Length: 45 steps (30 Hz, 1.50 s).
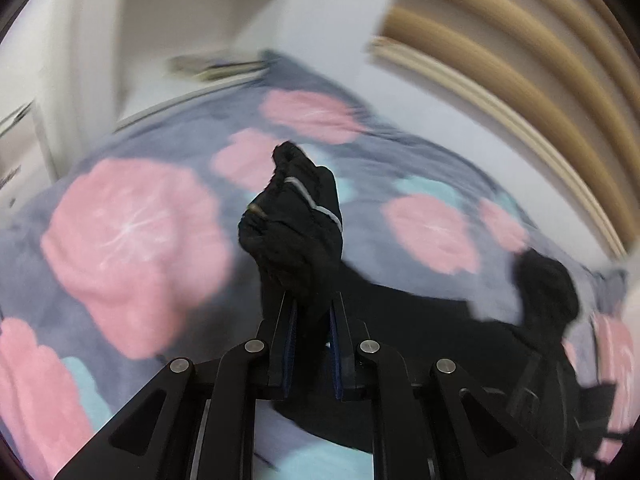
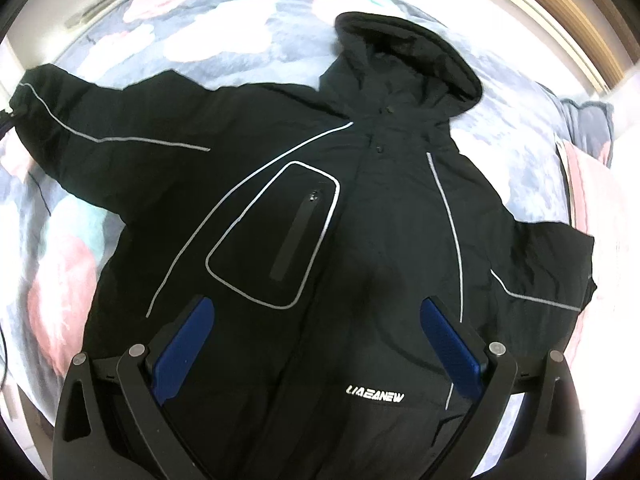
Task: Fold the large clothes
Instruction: 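Grasp the jacket sleeve nearest the left tool and lift it, then fold the held sleeve across the jacket body with the left tool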
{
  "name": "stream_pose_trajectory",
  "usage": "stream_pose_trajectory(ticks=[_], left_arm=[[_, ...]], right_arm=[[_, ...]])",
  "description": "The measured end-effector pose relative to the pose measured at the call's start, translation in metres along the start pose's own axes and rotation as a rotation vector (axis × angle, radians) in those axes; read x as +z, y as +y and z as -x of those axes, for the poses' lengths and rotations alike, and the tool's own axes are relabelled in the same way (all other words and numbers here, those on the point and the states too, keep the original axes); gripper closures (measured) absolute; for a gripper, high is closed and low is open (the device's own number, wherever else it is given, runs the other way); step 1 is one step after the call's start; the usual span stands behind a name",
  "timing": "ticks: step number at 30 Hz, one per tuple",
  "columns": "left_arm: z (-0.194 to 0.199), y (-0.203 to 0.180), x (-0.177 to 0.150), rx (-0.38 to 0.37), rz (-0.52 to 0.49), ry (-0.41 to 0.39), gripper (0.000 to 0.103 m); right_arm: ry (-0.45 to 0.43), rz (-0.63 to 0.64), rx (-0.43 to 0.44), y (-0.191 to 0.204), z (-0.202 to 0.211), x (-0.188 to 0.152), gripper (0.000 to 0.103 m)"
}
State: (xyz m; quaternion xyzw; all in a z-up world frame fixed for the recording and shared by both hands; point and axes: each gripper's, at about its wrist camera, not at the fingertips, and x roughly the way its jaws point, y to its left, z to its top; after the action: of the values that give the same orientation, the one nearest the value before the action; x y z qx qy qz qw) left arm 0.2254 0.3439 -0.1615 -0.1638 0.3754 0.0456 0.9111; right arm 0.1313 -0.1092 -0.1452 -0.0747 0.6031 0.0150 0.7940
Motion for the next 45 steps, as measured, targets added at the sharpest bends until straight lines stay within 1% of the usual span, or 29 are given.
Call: stream_pose_trajectory(ticks=[1,2,6,8,9,11,12,13,14,17,19,20,22,23,25,26,27,29,31,32,34,35,37,38,39,40,41,43,45], left_arm=[[0.008,-0.017,-0.003,-0.016,-0.037,-0.002,0.089],[0.017,-0.04,-0.008,-0.052,-0.081,-0.007,0.09],[0.032,-0.115,-0.029,-0.212,-0.175,0.018,0.09],[0.035,-0.163,-0.047,-0.288,-0.259,0.045,0.09],[0.034,-0.185,-0.056,-0.347,-0.286,0.067,0.093],[0.031,-0.224,-0.076,-0.448,-0.317,0.116,0.094],[0.027,-0.246,-0.089,-0.481,-0.352,0.144,0.094],[0.019,-0.269,-0.103,-0.494,-0.402,0.174,0.094],[0.01,-0.285,-0.114,-0.497,-0.432,0.203,0.094],[-0.016,-0.308,-0.139,-0.501,-0.465,0.317,0.094],[-0.023,-0.305,-0.144,-0.49,-0.436,0.366,0.094],[-0.021,-0.303,-0.145,-0.479,-0.419,0.37,0.093],[-0.024,-0.282,-0.133,-0.438,-0.367,0.359,0.09],[-0.023,-0.266,-0.129,-0.413,-0.349,0.354,0.089],[-0.021,-0.232,-0.117,-0.338,-0.292,0.323,0.087],[-0.022,-0.22,-0.113,-0.318,-0.271,0.315,0.087],[-0.021,-0.2,-0.107,-0.289,-0.235,0.304,0.084],[-0.022,-0.168,-0.097,-0.24,-0.178,0.291,0.079],[-0.021,-0.145,-0.091,-0.195,-0.144,0.276,0.075],[-0.019,-0.132,-0.089,-0.169,-0.129,0.264,0.074],[-0.02,-0.118,-0.083,-0.15,-0.106,0.253,0.073],[-0.02,-0.112,-0.083,-0.141,-0.091,0.25,0.072],[-0.02,-0.1,-0.085,-0.131,-0.071,0.253,0.07],[-0.02,-0.1,-0.087,-0.126,-0.07,0.256,0.07],[-0.023,-0.099,-0.089,-0.118,-0.073,0.261,0.07],[-0.025,-0.101,-0.09,-0.111,-0.078,0.268,0.07],[-0.027,-0.103,-0.091,-0.108,-0.083,0.273,0.07],[-0.03,-0.112,-0.091,-0.092,-0.11,0.283,0.07],[-0.029,-0.121,-0.089,-0.09,-0.132,0.279,0.07]], right_arm=[[-0.009,-0.018,0.006,-0.005,0.005,-0.003,0.0],[-0.015,-0.028,0.01,-0.008,0.007,-0.005,0.0],[-0.039,-0.065,0.008,-0.022,0.017,-0.014,0.0],[-0.044,-0.087,-0.001,-0.032,0.019,-0.02,0.0],[-0.044,-0.095,-0.004,-0.035,0.019,-0.021,0.0],[-0.039,-0.122,-0.014,-0.046,0.017,-0.026,0.0],[-0.036,-0.135,-0.016,-0.051,0.015,-0.028,0.0],[-0.032,-0.149,-0.02,-0.056,0.013,-0.031,0.0],[-0.027,-0.163,-0.026,-0.062,0.01,-0.034,0.0],[-0.004,-0.178,-0.024,-0.072,-0.003,-0.041,0.0],[-0.002,-0.162,0.002,-0.07,-0.012,-0.038,0.0],[-0.006,-0.149,0.035,-0.065,-0.016,-0.034,0.0],[-0.02,-0.129,0.104,-0.049,-0.023,-0.026,0.0],[-0.038,-0.113,0.167,-0.037,-0.028,-0.012,0.0],[-0.066,-0.092,0.247,-0.022,-0.034,0.007,0.0],[-0.082,-0.078,0.303,-0.006,-0.04,0.024,0.0],[-0.087,-0.071,0.333,0.006,-0.047,0.037,0.0],[-0.096,-0.04,0.369,0.035,-0.061,0.062,0.0],[-0.094,-0.004,0.379,0.062,-0.078,0.085,0.001],[-0.085,0.008,0.385,0.074,-0.086,0.094,0.004],[-0.045,0.008,0.406,0.097,-0.11,0.112,0.009],[-0.027,-0.001,0.41,0.1,-0.123,0.117,0.009],[0.044,-0.046,0.428,0.108,-0.152,0.127,0.009],[0.078,-0.071,0.45,0.11,-0.164,0.129,0.014],[0.1,-0.094,0.492,0.11,-0.172,0.13,0.021],[0.109,-0.108,0.556,0.11,-0.176,0.13,0.054],[0.114,-0.111,0.579,0.11,-0.175,0.129,0.07],[0.069,-0.102,0.569,0.104,-0.162,0.124,0.073],[0.007,-0.085,0.55,0.088,-0.137,0.115,0.075]])
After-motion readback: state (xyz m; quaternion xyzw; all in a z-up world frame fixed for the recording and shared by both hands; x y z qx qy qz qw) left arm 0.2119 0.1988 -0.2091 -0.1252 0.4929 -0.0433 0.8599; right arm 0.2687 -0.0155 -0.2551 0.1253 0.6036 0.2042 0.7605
